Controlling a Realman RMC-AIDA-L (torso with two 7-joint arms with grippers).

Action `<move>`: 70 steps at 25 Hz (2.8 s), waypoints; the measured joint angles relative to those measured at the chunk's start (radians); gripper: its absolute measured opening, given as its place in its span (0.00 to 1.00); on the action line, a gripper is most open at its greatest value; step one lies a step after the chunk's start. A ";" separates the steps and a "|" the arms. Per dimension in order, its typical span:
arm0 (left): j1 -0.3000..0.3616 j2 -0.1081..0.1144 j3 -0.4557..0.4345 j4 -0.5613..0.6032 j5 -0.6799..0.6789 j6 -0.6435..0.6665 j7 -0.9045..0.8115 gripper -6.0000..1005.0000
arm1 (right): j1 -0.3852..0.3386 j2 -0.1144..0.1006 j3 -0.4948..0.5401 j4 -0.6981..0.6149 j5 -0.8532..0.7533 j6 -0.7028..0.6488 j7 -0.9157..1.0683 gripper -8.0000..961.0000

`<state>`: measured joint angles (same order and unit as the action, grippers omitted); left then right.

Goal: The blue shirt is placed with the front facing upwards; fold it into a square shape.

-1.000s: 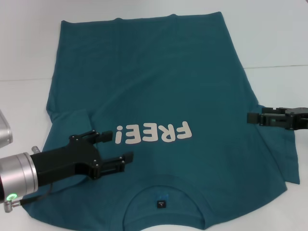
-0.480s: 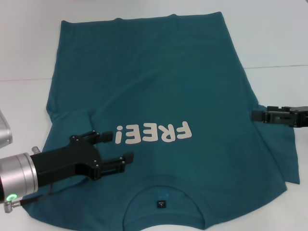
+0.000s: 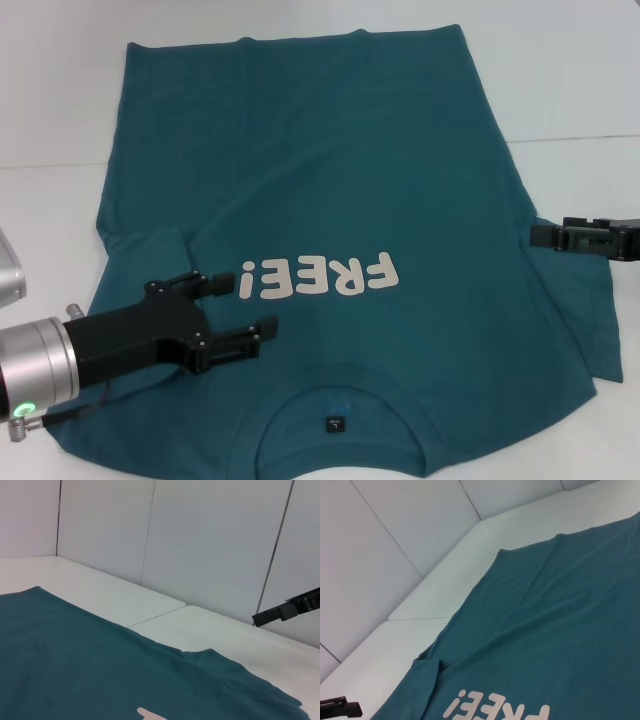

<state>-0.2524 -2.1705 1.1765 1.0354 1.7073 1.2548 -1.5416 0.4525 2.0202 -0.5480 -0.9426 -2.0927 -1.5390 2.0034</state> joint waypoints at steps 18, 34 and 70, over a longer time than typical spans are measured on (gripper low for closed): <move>0.002 0.000 -0.020 -0.002 -0.012 0.002 0.010 0.84 | 0.011 0.006 -0.005 0.000 -0.023 0.006 0.003 0.96; 0.002 0.000 -0.021 -0.003 -0.015 0.015 0.013 0.84 | 0.009 0.005 -0.009 0.001 -0.024 0.014 0.002 0.96; 0.005 0.001 -0.028 -0.042 -0.037 0.026 0.053 0.83 | -0.002 0.012 -0.009 0.008 -0.059 0.026 0.004 0.96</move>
<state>-0.2477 -2.1693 1.1481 0.9932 1.6699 1.2806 -1.4885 0.4504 2.0325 -0.5569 -0.9341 -2.1514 -1.5127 2.0076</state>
